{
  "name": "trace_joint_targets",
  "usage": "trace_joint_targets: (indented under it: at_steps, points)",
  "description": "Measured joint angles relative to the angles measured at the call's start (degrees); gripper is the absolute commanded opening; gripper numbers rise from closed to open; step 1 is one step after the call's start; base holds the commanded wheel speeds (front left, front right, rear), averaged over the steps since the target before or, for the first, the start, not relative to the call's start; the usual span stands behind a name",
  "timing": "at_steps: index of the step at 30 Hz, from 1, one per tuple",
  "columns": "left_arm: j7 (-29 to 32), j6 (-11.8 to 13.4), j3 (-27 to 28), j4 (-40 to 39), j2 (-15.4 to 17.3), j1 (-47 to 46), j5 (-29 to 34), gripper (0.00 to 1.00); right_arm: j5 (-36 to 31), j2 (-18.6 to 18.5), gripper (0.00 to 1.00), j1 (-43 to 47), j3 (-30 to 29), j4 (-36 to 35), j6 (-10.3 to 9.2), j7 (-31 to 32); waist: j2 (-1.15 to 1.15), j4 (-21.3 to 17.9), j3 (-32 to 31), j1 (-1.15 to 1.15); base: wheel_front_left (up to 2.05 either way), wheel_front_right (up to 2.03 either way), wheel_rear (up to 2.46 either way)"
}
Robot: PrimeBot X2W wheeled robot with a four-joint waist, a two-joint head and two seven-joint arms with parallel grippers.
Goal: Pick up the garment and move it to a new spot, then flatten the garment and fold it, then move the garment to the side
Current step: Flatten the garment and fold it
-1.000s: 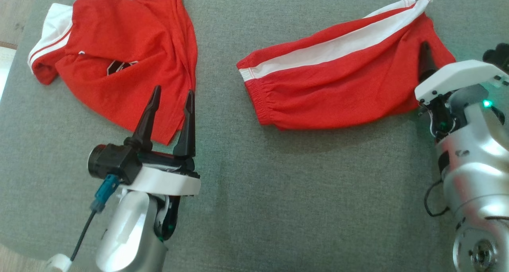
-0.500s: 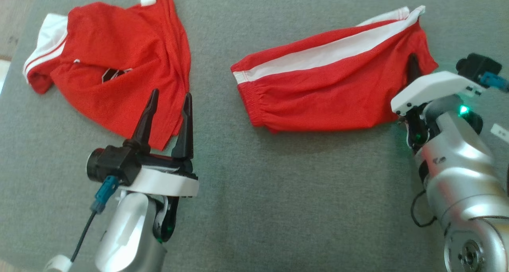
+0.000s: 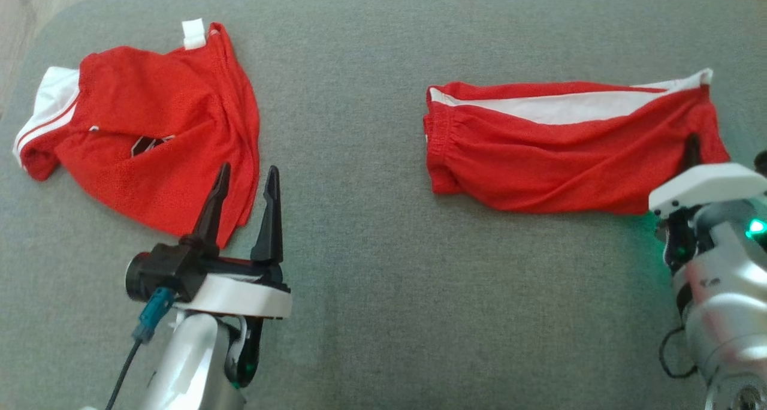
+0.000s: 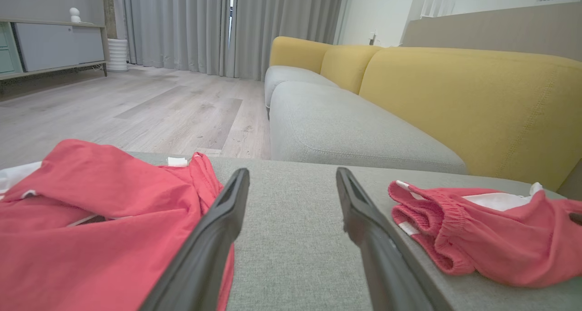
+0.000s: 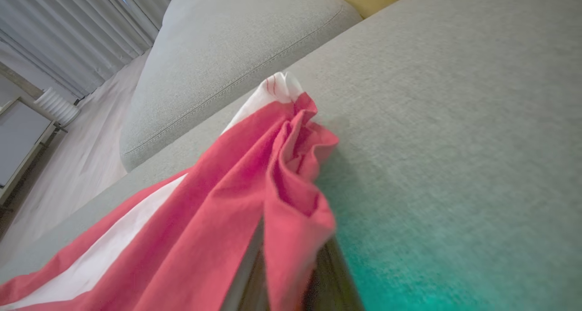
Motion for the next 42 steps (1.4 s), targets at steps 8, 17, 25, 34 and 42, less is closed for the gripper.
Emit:
trace_joint_targets:
  at_steps: [8,17,25,34,42]
  points:
    - [0.00,-0.43,0.00,0.03,0.00,0.07,0.00,1.00,-3.18,1.58,0.00,2.50,-3.82,-4.92,0.00,-0.37,0.00,-0.90,-0.27,0.00,0.00,0.00,0.00]
    - [0.01,-0.51,-0.02,0.48,0.01,0.16,0.44,1.00,-5.37,5.73,0.00,2.66,-0.85,-13.97,0.00,-0.38,0.00,-0.65,-1.85,0.00,0.00,0.00,0.00]
    - [0.01,-0.51,-0.22,1.97,0.02,1.83,0.37,1.00,9.73,5.94,0.00,6.58,20.56,-20.45,0.00,-0.42,0.00,1.80,-3.90,0.00,0.00,0.00,0.00]
    - [0.00,-0.41,-1.19,2.07,0.02,2.37,-0.20,1.00,15.62,5.92,0.00,9.25,33.36,-23.17,0.00,-0.34,0.00,5.46,-4.96,0.00,0.00,0.00,0.00]
    - [0.01,-0.40,-1.42,2.14,0.03,2.54,-0.21,1.00,16.95,5.90,0.61,9.28,41.63,-20.28,0.00,-0.34,0.00,7.64,-4.76,0.00,0.00,0.00,0.00]
